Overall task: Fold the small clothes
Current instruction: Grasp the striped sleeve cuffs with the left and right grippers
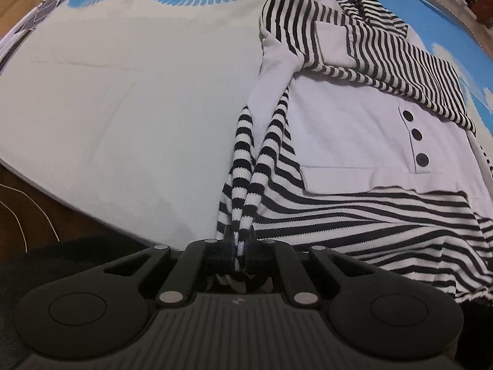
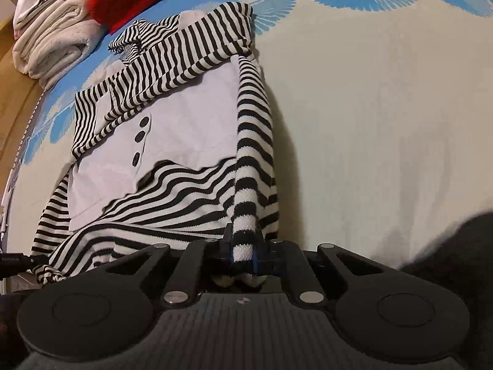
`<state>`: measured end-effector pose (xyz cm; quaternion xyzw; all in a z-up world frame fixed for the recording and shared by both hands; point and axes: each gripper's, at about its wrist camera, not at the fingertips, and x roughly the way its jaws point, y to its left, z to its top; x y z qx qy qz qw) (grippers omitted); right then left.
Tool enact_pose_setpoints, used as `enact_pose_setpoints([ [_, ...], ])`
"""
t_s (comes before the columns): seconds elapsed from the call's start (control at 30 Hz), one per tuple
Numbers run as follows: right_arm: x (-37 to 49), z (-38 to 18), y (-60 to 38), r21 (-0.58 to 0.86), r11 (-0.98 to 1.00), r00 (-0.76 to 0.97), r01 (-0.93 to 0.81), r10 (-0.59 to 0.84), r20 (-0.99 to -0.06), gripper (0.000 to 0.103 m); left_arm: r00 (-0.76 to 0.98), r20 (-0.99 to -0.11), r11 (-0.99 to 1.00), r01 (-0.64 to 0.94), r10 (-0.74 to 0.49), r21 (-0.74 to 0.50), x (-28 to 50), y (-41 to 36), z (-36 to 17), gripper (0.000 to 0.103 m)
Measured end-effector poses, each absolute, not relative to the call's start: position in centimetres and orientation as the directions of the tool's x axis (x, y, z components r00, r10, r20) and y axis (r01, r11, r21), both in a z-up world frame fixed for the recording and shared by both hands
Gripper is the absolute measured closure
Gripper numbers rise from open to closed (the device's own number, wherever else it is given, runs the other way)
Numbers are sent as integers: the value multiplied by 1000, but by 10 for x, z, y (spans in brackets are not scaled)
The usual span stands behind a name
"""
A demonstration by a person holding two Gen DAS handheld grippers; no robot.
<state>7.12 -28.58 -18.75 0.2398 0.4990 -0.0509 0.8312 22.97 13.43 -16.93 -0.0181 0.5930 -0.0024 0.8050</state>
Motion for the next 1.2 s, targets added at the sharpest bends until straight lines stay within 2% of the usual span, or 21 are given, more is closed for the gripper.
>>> enact_pose_setpoints([
  [0.07,68,-190,-283,334,885,480,323,151,-864,93,291,-957,1000,-7,-9,-12,223,137,-175,96],
  [0.1,69,-191,-282,319,893,473,317,143,-869,92,294,-956,1000,-10,0,-3,222,138,-178,89],
  [0.13,70,-193,-280,298,905,471,305,129,-873,85,299,-954,1000,-25,15,8,221,140,-180,85],
  [0.2,74,-194,-279,284,911,467,301,119,-876,69,313,-949,997,-68,44,24,225,144,-176,46],
  [0.23,75,-191,-281,278,911,466,305,112,-878,59,339,-939,995,-95,53,22,227,149,-170,39],
  [0.27,75,-184,-283,273,913,477,304,102,-873,55,364,-929,993,-116,59,17,230,153,-163,25],
  [0.3,75,-174,-287,263,917,492,301,87,-866,51,390,-918,990,-139,67,13,233,158,-154,15],
  [0.4,78,-133,-304,286,914,564,286,81,-822,48,466,-879,981,-193,95,4,251,169,-124,14],
  [0.57,119,-41,-326,254,948,707,190,47,-705,33,575,-812,969,-244,102,-51,328,179,-64,14],
  [0.63,156,-7,-328,229,963,754,143,44,-656,25,618,-782,975,-212,82,-65,375,171,-40,14],
  [0.8,303,44,-310,186,983,825,-6,110,-555,23,670,-736,984,-173,96,-29,505,139,-22,13],
  [0.9,413,41,-282,155,984,836,-86,156,-526,23,653,-752,986,-165,86,-31,580,120,-44,13],
  [0.97,484,24,-264,163,981,824,-108,181,-538,23,616,-785,983,-176,71,-49,621,114,-70,13],
  [1.07,575,-23,-244,175,982,782,-74,166,-601,23,557,-827,977,-209,78,-49,664,110,-112,13],
  [1.2,664,-103,-217,145,989,707,-19,116,-698,24,532,-844,984,-178,73,-27,679,112,-156,13],
])
